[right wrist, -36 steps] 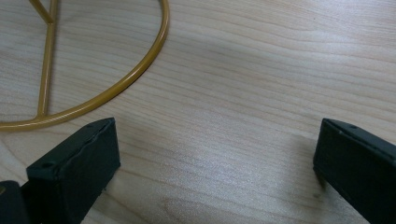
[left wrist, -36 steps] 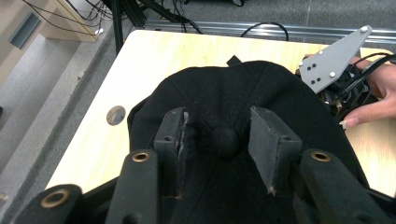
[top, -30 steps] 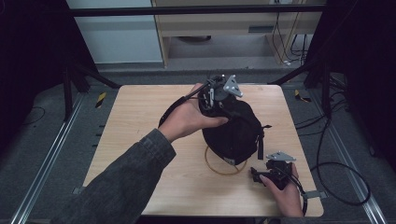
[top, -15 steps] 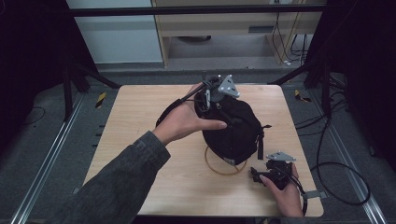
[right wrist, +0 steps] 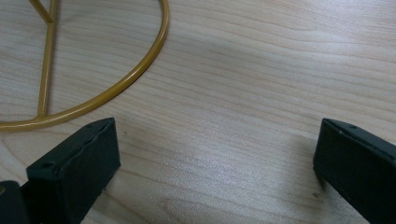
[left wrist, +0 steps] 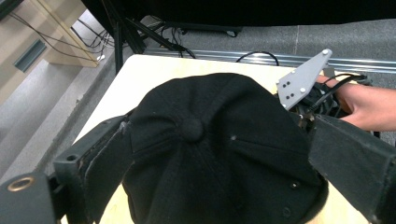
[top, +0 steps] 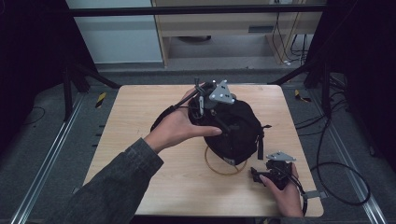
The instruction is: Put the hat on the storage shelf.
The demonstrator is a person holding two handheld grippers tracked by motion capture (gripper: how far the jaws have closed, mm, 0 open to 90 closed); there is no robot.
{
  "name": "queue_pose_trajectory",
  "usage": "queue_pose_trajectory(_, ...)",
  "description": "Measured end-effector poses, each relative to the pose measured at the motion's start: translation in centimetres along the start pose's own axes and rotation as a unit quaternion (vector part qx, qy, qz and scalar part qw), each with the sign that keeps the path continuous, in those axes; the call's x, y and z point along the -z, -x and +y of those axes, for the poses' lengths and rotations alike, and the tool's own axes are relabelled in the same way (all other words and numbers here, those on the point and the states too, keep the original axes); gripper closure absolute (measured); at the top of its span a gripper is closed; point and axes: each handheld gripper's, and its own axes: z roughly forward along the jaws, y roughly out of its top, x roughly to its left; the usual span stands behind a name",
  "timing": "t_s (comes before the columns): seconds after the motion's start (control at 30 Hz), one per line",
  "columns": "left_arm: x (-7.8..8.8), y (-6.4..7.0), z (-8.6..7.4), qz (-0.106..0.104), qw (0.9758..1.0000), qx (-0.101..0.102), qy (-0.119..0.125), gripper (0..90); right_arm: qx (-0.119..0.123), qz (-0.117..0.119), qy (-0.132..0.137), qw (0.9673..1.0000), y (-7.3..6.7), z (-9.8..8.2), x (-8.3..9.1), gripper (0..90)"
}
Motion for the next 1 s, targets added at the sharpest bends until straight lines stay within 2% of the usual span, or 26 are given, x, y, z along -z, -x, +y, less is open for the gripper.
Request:
queue_pose_trajectory(0.4, 0.9, 0.8, -1.3, 0.008, 0.9998, 0.013, 0.016, 4.1, 0.001, 0.0, 0.0, 1.0, 0.0, 0.0, 0.0, 0.6)
queue_pose_trajectory(0.67, 1.5, 0.7, -2.1, 0.016, 0.9992, 0.026, 0.025, 3.9, 0.001, 0.0, 0.0, 1.0, 0.0, 0.0, 0.0, 0.6)
queue_pose_trajectory(0.73, 1.7, 0.7, -2.5, 0.025, 0.9988, 0.027, 0.032, 4.1, 0.001, 0.0, 0.0, 1.0, 0.0, 0.0, 0.0, 0.6)
queue_pose_trajectory(1.0, 2.9, 0.8, -4.7, 0.026, 0.9982, 0.044, 0.032, 3.9, 0.002, 0.0, 0.0, 1.0, 0.0, 0.0, 0.0, 0.6)
